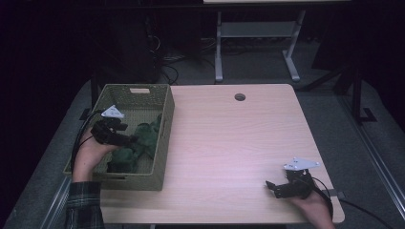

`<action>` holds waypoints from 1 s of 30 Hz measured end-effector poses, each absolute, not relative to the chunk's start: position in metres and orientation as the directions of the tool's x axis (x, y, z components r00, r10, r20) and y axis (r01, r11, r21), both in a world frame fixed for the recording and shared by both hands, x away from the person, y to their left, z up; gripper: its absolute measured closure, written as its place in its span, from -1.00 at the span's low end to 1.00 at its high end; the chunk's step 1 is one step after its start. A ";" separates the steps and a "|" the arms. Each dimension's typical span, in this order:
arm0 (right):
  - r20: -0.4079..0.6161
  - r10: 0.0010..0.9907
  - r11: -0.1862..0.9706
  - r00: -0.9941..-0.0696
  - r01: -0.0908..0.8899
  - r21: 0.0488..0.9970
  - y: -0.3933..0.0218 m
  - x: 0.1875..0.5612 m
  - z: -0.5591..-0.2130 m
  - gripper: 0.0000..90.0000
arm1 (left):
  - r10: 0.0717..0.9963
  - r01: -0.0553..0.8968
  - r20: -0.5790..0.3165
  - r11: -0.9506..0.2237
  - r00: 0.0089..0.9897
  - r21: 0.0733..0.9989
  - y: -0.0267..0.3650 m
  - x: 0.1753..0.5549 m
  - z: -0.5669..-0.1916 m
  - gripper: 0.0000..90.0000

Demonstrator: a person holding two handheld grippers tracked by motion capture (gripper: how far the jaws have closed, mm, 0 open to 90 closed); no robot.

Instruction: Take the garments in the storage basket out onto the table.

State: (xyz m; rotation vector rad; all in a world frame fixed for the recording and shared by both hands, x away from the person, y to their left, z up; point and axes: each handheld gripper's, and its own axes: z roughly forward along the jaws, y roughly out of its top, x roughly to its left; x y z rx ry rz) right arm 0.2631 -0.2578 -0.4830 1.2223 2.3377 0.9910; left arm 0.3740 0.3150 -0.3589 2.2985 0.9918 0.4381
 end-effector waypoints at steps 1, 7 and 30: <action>0.033 0.813 0.393 -0.582 0.589 0.706 -0.258 0.263 -0.483 -0.94 | 0.744 0.554 0.062 -0.547 0.665 0.628 0.316 0.375 -0.361 -0.31; 0.031 0.813 0.393 -0.581 0.589 0.706 -0.258 0.263 -0.483 -0.94 | 0.747 0.584 0.038 -0.549 0.664 0.598 0.322 0.381 -0.376 -0.29; 0.032 0.815 0.391 -0.578 0.590 0.706 -0.258 0.263 -0.483 -0.94 | 0.703 0.606 -0.015 -0.602 0.711 0.520 0.318 0.391 -0.405 0.44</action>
